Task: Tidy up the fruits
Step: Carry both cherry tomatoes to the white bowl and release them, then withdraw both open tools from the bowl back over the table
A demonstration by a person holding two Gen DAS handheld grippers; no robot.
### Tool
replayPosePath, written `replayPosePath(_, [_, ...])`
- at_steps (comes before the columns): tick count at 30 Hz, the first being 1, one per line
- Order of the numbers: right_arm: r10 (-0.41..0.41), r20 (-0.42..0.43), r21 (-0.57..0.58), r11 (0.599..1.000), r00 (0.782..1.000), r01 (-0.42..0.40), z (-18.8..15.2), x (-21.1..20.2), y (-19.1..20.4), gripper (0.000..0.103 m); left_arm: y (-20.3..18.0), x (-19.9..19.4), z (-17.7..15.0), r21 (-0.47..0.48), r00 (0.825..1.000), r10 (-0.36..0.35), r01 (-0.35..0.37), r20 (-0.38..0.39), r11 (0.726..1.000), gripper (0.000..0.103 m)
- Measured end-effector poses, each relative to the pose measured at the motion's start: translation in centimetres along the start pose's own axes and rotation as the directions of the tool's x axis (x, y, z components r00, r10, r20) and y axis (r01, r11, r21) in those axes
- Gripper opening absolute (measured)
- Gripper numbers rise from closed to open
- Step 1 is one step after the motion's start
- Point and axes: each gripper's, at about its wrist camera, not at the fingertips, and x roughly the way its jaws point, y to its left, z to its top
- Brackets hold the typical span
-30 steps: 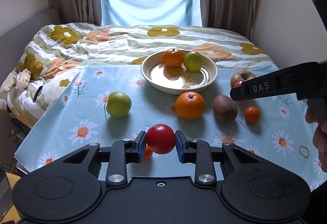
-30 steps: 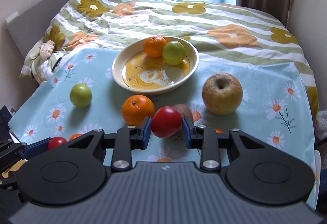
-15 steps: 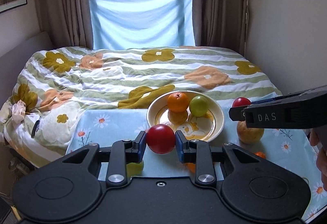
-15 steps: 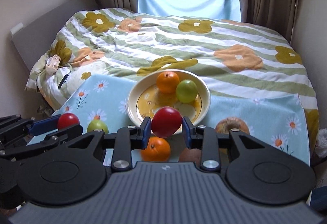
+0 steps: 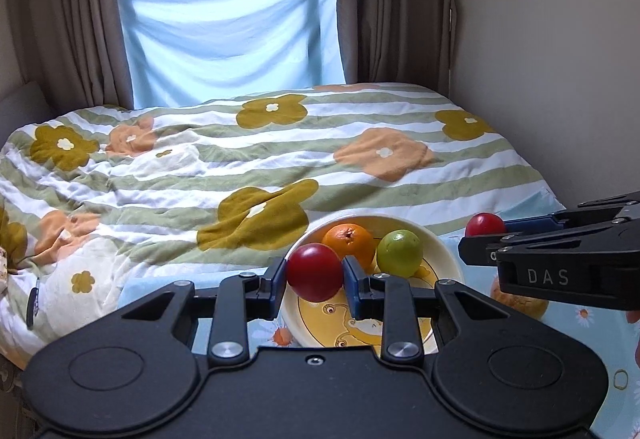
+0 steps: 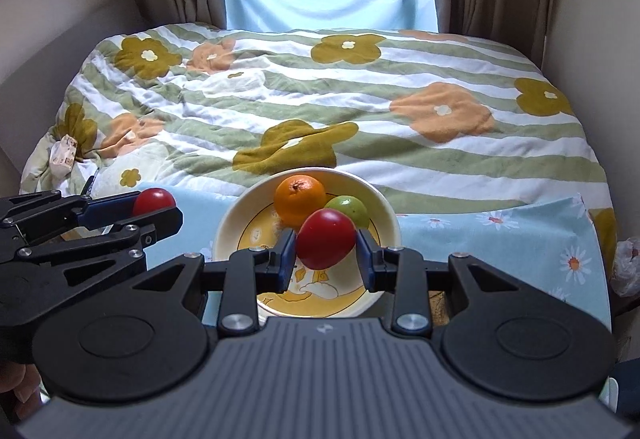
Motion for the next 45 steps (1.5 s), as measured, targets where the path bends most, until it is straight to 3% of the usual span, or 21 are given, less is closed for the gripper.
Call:
replayPosePath(13, [-0.101, -0.075, 0.097, 0.989, 0.992, 0.108, 0.4, 5.9, -0.9, 0.047, 1.4, 9.4, 0.4, 0.116, 0.990, -0.069, 0.083, -0.121, 0.990, 0.034])
replayPosePath(18, [-0.155, -0.078, 0.074, 0.984, 0.985, 0.161, 0.1, 6.8, -0.5, 0.047, 1.3, 12.3, -0.5, 0.157, 0.981, -0.068, 0.097, -0.181, 0.983, 0.034])
replayPosePath(26, [-0.171, -0.100, 0.116, 0.976, 0.980, 0.182, -0.5, 7.4, -1.5, 0.047, 0.4, 13.6, -1.1, 0.231, 0.982, -0.072, 0.112, -0.175, 0.967, 0.035])
replayPosePath(27, [-0.172, -0.099, 0.120, 0.976, 0.980, 0.183, -0.6, 7.4, -1.5, 0.047, 0.4, 13.7, -1.1, 0.233, 0.982, -0.075, 0.114, -0.171, 0.966, 0.037])
replayPosePath(29, [-0.170, -0.095, 0.126, 0.975, 0.981, 0.181, -0.6, 7.2, -1.7, 0.047, 0.3, 13.5, -1.2, 0.235, 0.984, -0.076, 0.112, -0.159, 0.965, 0.054])
replayPosePath(30, [-0.170, -0.092, 0.126, 0.975, 0.981, 0.181, -0.6, 7.1, -1.7, 0.047, 0.3, 13.3, -1.1, 0.233, 0.985, -0.080, 0.114, -0.153, 0.966, 0.075])
replayPosePath(31, [-0.169, -0.090, 0.126, 0.976, 0.982, 0.179, -0.6, 7.0, -1.7, 0.047, 0.3, 13.0, -1.1, 0.235, 0.988, -0.075, 0.106, -0.137, 0.966, 0.088])
replayPosePath(35, [-0.153, -0.084, 0.122, 0.979, 0.985, 0.163, -0.6, 6.6, -2.0, 0.047, 0.6, 11.6, -1.1, 0.236, 0.992, -0.060, 0.084, -0.111, 0.968, 0.090])
replayPosePath(45, [-0.091, -0.105, 0.031, 0.995, 0.990, 0.095, -0.3, 7.2, -1.9, 0.047, 2.3, 7.4, -1.3, 0.102, 0.993, -0.036, 0.048, -0.111, 0.994, 0.091])
